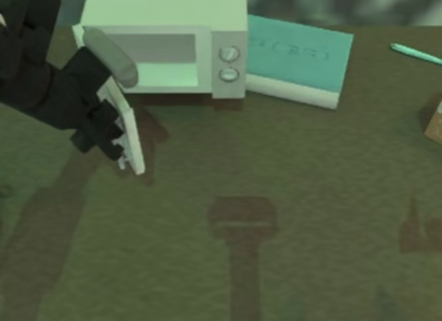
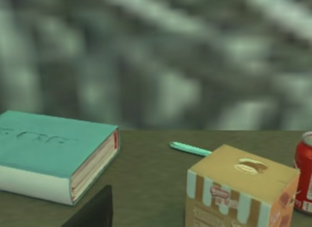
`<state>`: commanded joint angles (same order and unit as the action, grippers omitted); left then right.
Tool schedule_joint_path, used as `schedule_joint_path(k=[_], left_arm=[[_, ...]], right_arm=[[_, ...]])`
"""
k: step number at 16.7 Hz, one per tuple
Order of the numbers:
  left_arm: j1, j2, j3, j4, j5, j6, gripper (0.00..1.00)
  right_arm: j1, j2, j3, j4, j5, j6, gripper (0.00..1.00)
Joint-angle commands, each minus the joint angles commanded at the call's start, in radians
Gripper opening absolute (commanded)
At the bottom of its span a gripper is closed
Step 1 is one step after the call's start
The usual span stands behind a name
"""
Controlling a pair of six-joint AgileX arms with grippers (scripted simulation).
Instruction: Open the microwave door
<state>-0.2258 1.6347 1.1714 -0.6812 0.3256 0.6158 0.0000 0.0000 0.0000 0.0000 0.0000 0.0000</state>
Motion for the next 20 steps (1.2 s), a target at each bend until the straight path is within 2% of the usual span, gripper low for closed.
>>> schedule_joint_path(k=[12, 20], left_arm=[[0.0, 0.004, -0.002, -0.002, 0.003, 0.003, 0.0], [0.081, 0.01, 0.017, -0.081, 0.074, 0.199, 0.0]], right_arm=[[0.0, 0.0, 0.0, 0.0, 0.0, 0.0, 1.0], [0.0, 0.0, 0.0, 0.0, 0.0, 0.0, 1.0]])
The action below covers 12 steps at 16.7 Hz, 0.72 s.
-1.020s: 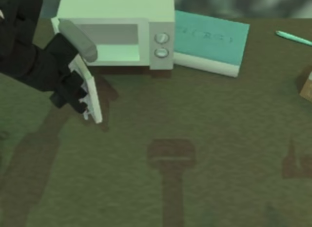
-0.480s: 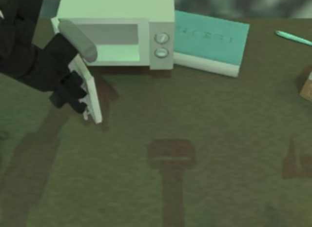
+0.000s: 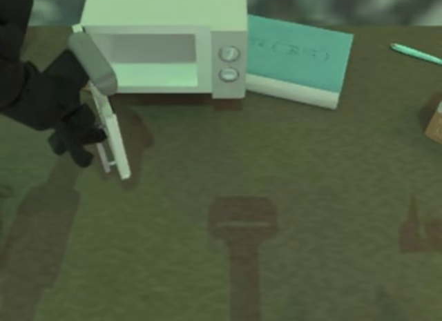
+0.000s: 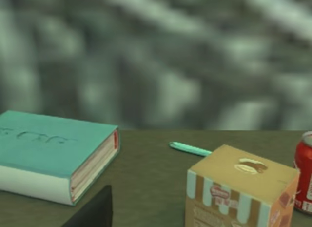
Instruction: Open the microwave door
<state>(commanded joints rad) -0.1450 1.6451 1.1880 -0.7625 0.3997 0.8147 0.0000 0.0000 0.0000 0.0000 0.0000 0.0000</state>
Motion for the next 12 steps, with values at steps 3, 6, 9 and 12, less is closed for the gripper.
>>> schedule_joint_path(k=[3, 6, 9, 12], left_arm=[[0.013, -0.001, 0.003, -0.012, 0.014, 0.033, 0.0], [0.013, -0.001, 0.003, -0.012, 0.014, 0.033, 0.0], [0.013, -0.001, 0.003, -0.012, 0.014, 0.033, 0.0], [0.013, -0.001, 0.003, -0.012, 0.014, 0.033, 0.0]], right_arm=[[0.0, 0.0, 0.0, 0.0, 0.0, 0.0, 1.0], [0.0, 0.0, 0.0, 0.0, 0.0, 0.0, 1.0], [0.0, 0.0, 0.0, 0.0, 0.0, 0.0, 1.0], [0.0, 0.0, 0.0, 0.0, 0.0, 0.0, 1.0]])
